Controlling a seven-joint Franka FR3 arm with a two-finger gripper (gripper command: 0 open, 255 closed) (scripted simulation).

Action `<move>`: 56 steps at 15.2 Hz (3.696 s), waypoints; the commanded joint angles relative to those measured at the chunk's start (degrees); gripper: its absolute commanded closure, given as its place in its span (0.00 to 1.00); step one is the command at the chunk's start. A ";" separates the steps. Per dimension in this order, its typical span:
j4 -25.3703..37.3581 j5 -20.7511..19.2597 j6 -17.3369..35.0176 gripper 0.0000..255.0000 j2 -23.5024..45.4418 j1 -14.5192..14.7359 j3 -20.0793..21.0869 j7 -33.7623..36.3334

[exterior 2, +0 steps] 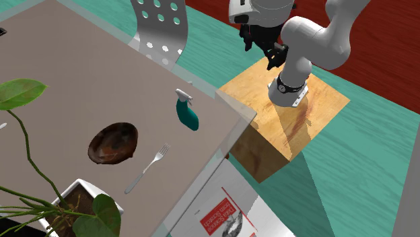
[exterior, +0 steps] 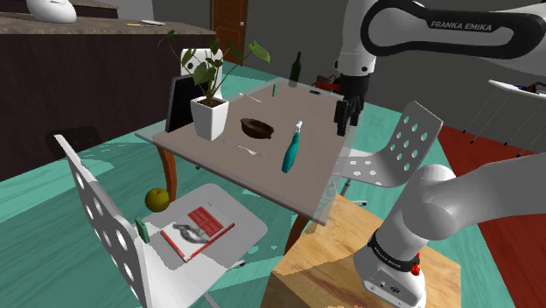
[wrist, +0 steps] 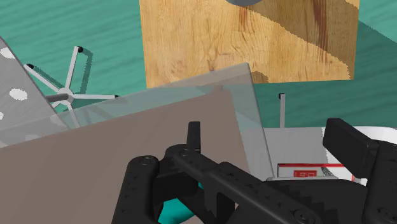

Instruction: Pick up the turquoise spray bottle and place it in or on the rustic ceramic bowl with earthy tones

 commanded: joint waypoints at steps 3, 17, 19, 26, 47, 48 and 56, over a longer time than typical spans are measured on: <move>-3.72 0.77 6.00 0.00 -0.32 -1.34 2.20 6.71; -13.79 -6.56 47.67 0.00 16.55 -17.29 20.60 58.25; -12.71 -11.04 51.85 0.00 20.77 -21.52 23.82 67.63; -5.48 -32.55 56.90 0.00 34.78 -35.14 32.62 101.85; -4.69 -41.25 60.05 1.00 41.00 -37.43 31.81 107.60; -4.69 -41.25 60.05 1.00 41.00 -37.43 31.81 107.60; -4.58 -35.58 58.39 1.00 37.21 -36.78 31.62 102.27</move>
